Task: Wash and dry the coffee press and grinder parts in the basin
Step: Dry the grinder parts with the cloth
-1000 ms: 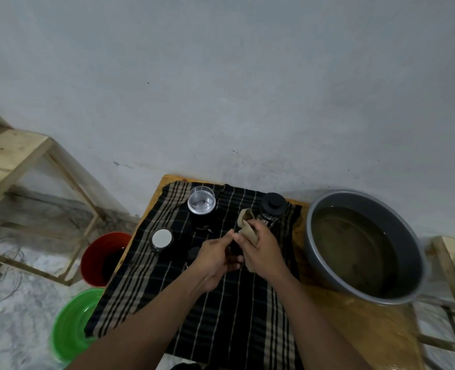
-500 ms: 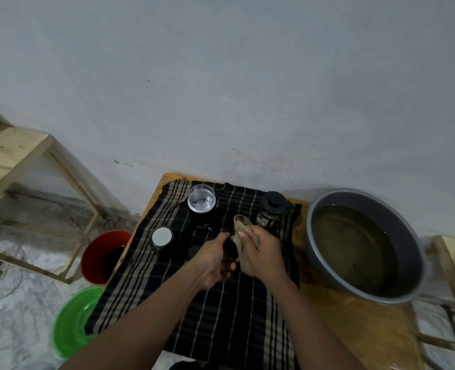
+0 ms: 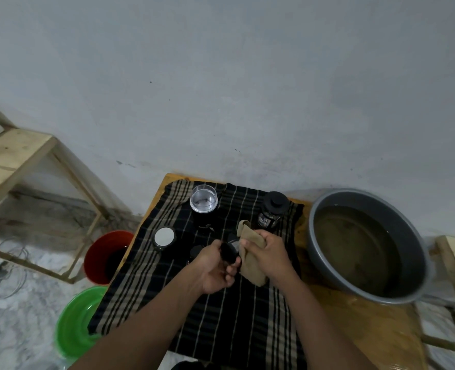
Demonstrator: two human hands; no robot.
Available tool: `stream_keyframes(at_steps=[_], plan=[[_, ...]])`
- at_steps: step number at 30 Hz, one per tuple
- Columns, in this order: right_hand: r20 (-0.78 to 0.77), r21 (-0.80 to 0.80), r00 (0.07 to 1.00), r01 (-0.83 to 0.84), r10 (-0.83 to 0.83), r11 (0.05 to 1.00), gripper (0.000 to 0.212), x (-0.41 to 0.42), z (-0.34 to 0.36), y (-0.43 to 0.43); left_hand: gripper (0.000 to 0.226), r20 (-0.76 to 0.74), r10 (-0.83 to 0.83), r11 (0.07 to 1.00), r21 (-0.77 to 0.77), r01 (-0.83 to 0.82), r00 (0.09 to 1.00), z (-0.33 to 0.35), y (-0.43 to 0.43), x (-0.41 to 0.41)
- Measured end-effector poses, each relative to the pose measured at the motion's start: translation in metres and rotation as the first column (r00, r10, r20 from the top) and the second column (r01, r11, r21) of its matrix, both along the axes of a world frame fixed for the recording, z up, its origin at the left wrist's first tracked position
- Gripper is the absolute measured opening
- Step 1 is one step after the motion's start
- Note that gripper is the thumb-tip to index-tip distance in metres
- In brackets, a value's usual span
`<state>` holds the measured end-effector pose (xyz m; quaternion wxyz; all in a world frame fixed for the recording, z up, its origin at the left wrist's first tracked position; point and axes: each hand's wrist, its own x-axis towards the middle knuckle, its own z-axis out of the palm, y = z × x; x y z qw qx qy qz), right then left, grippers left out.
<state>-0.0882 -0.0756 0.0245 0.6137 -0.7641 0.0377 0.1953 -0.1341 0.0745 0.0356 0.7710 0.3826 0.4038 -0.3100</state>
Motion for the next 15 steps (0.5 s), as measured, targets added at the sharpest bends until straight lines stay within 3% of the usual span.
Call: stream_keyframes(at_steps=[3,8,15], plan=[[-0.140,0.043,0.979,0.155,-0.148,0.987,0.009,-0.004,-0.008,-0.002,0.051,0.073,-0.017,0.997,0.074,0.011,0.997,-0.004,-0.001,-0.004],[-0.203,0.071,0.975,0.107,-0.091,0.992,0.027,-0.015,-0.010,-0.010,0.050,0.248,-0.124,0.975,0.209,0.072,0.961,0.004,0.000,-0.006],[-0.309,0.219,0.941,0.215,-0.142,0.952,0.028,-0.009,-0.008,-0.012,0.041,0.329,-0.127,0.992,0.044,0.119,0.936,0.003,0.002,-0.013]])
